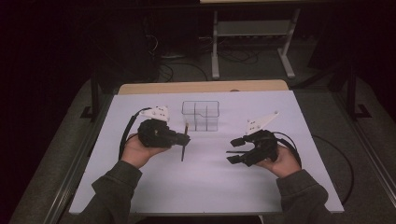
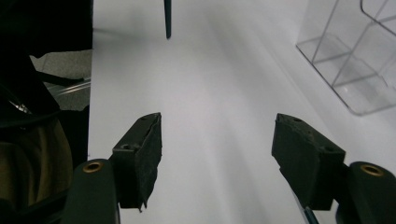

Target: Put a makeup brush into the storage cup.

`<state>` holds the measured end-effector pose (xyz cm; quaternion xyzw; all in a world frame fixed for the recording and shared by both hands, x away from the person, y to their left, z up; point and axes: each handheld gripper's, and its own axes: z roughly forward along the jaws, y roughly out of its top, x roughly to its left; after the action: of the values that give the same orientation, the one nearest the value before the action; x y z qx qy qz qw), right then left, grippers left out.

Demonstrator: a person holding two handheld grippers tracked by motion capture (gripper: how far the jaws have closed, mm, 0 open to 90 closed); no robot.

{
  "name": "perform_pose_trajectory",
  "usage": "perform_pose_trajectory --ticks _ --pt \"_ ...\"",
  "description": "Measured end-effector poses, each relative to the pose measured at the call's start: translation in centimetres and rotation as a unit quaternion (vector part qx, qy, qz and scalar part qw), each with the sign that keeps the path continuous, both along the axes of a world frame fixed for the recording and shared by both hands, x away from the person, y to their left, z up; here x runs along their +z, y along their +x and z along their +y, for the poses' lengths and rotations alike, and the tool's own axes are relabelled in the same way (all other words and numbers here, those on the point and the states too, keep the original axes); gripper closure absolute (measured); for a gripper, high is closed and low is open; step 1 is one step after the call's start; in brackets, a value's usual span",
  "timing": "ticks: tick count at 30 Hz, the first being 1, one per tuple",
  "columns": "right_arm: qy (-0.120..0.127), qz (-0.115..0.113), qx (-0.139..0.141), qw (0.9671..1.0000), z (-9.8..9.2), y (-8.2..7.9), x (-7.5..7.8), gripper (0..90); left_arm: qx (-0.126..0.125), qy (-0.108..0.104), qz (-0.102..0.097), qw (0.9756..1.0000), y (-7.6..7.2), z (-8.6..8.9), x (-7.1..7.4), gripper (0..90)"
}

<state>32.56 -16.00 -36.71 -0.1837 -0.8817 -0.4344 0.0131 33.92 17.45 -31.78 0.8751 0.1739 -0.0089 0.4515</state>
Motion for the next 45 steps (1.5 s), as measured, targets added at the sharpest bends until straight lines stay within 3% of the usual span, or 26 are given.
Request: perform_pose_trajectory --ticks 22,45 --pt "0.007 0.007 -0.059 0.9982 -3.5 -1.0 -2.5 26.4 0.012 -0.01 -0.002 0.9999 3.1 -0.2 1.9 83.3" --pt "0.005 0.011 -0.085 0.9963 -4.6 -1.1 -3.2 24.5 0.03 -0.019 0.002 0.9994 6.7 -0.5 3.7 83.2"
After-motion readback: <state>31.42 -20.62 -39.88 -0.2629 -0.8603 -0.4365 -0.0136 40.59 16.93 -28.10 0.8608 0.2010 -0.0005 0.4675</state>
